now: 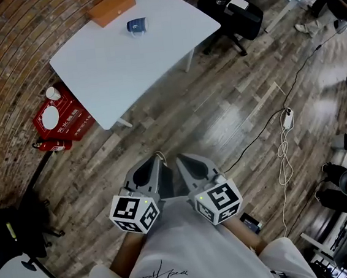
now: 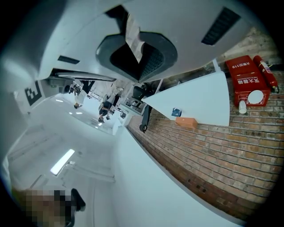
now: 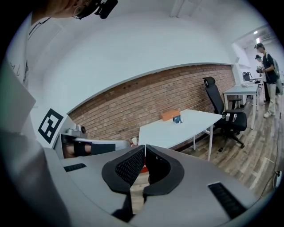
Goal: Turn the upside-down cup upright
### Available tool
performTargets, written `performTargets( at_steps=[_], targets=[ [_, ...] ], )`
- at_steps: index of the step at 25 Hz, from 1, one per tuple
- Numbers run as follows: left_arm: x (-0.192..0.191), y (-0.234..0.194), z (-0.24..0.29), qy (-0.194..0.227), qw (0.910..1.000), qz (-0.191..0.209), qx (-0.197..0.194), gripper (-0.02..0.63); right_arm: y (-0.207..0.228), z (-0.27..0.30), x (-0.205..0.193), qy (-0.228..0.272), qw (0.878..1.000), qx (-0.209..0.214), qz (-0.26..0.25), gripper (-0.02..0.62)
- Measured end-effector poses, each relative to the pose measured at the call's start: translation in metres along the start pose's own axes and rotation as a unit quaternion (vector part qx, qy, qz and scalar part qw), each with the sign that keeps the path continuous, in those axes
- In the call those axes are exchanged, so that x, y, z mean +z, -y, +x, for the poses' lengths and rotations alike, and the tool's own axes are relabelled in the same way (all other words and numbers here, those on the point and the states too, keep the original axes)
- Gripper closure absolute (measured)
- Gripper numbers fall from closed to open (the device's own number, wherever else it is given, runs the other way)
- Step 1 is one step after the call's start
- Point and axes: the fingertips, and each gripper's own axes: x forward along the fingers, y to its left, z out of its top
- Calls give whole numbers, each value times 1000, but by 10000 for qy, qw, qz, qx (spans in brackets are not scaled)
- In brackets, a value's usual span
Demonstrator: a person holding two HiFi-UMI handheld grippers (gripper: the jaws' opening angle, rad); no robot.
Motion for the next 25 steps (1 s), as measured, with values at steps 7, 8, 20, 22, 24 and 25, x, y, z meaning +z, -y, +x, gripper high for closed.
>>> performTargets(
  at_steps=[7, 8, 20, 22, 24, 25],
  targets=[
    [20, -24, 17, 3, 10000, -46, -44, 597, 8, 31, 14, -59, 10000, -20, 25, 574],
    [24, -28, 19, 12, 10000, -50, -53, 597, 9, 36, 16, -72, 10000, -36, 43, 574],
    [56, -65, 36, 129, 9994, -259, -172, 597, 14, 82, 38, -93, 9996, -137, 212, 574],
    [60, -71, 37, 132, 9993, -266, -210, 597, 14, 89, 42, -37, 9994, -147, 303, 574],
    [63, -76, 38, 138, 9992, -267, -251, 597, 14, 95, 46, 13, 9992, -171, 348, 574],
    [64, -79, 39, 141, 9992, -270, -269, 597, 14, 97, 47, 32, 9992, -194, 352, 574]
  ],
)
